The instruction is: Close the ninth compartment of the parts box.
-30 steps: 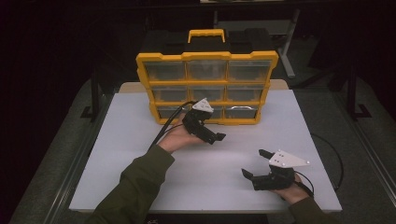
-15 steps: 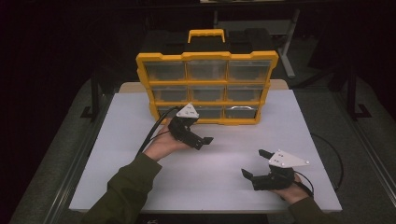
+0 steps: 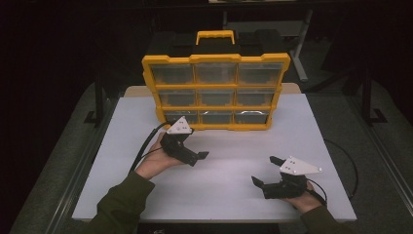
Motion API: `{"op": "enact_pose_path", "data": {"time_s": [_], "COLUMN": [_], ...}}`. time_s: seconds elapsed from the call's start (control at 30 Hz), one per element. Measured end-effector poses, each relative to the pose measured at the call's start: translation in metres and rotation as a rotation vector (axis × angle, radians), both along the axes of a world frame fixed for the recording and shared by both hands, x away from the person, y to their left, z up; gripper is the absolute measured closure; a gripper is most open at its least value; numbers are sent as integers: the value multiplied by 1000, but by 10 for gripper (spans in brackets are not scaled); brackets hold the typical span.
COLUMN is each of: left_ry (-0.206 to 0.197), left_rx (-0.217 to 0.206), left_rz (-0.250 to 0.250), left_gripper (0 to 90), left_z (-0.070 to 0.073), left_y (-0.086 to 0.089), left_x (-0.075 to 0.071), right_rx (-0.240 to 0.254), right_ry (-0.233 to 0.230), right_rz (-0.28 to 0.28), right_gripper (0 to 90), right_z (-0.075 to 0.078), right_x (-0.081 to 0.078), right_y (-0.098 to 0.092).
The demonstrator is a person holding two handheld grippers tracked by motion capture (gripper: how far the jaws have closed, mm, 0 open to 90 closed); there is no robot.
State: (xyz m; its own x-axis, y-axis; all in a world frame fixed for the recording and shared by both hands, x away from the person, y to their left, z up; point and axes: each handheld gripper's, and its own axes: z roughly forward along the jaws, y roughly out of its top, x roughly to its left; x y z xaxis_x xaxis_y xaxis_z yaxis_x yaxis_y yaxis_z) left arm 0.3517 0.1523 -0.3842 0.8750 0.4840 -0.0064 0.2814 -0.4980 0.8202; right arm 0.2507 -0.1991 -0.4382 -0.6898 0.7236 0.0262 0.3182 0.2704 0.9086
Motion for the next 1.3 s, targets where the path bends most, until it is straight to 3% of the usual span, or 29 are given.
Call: {"op": "enact_pose_path", "data": {"time_s": [0.53,0.83,1.2,1.3], "left_ry": [-26,-40,-32,-11], "left_rx": [-36,-21,-14,-21], "left_rz": [37,63,112,119], "left_gripper": [0,0,0,0], "left_z": [-18,-31,-49,-53], "left_y": [43,61,92,97], "left_x": [-30,-46,-67,-70], "right_rx": [-5,-5,-10,-15], "right_ry": [17,18,19,18], "right_rz": [2,2,-1,1], "right_gripper": [56,56,56,56], "right_z": [0,0,-1,-1], "right_x": [0,-1,0,0], "right_y": [2,2,1,1]}}
